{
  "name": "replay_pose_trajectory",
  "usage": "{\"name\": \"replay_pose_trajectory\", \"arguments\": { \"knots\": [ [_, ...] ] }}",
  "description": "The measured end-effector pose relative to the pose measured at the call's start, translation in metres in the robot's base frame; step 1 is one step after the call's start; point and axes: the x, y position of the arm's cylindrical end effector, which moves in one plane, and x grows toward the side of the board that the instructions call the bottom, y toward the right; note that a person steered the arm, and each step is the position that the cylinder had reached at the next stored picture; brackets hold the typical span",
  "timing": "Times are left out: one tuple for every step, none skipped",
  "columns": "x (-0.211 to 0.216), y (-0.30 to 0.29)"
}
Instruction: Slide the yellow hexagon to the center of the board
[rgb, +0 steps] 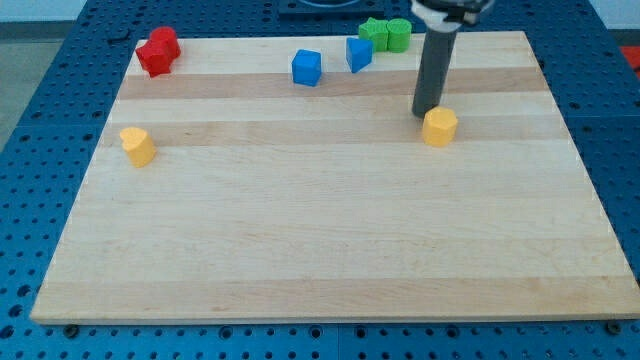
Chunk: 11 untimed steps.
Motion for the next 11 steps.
{"name": "replay_pose_trajectory", "arguments": {
  "knots": [
    [-0.005,0.010],
    [-0.028,0.041],
    [-0.022,0.078],
    [0.023,0.090],
    [0.026,0.061],
    [0.022,0.015],
    [0.024,-0.037],
    [0.028,-0.098],
    [0.035,-0.125],
    [0.035,-0.101],
    [0.037,-0.062]
  ]
}}
